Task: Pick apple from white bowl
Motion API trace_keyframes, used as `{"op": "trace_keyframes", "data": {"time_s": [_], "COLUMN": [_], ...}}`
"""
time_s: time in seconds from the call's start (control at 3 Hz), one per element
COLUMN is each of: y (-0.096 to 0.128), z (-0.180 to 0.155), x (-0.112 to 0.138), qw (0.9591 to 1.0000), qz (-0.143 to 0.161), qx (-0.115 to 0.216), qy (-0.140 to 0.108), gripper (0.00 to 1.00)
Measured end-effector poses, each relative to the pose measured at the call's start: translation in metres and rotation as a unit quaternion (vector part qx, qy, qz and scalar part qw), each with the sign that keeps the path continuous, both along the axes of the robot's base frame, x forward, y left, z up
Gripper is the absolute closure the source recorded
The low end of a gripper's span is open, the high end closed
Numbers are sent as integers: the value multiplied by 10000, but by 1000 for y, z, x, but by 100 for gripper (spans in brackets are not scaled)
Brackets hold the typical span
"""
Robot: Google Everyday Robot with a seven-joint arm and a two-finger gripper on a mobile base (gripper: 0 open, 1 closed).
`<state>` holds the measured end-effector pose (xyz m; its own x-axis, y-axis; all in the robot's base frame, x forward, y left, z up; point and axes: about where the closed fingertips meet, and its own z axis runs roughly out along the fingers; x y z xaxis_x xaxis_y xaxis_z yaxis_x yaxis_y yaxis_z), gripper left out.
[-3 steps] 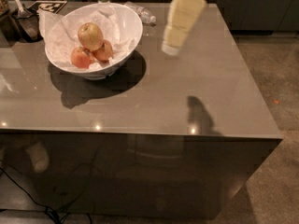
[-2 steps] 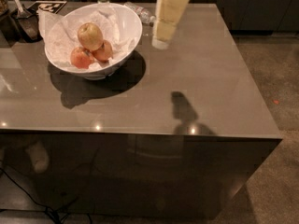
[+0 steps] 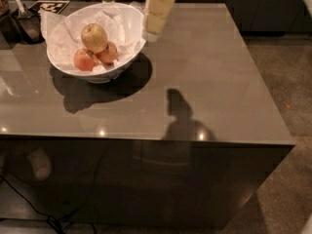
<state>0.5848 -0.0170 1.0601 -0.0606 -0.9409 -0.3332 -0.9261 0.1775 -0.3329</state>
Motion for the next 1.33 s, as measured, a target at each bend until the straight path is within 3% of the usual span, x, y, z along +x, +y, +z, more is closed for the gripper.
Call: {"op": "trace_keyframes", "data": {"time_s": [0.33, 0.67, 1.0, 1.33], "y": [60, 69, 85, 95], "z": [10, 18, 9, -7], "x": [51, 59, 72, 91], "qw": [9997, 9991, 9986, 9988], "qz": [198, 220, 306, 193], "qx": [-25, 123, 333, 445], "qy": [-158, -328, -286, -108], "gripper": [0, 0, 0, 0]}}
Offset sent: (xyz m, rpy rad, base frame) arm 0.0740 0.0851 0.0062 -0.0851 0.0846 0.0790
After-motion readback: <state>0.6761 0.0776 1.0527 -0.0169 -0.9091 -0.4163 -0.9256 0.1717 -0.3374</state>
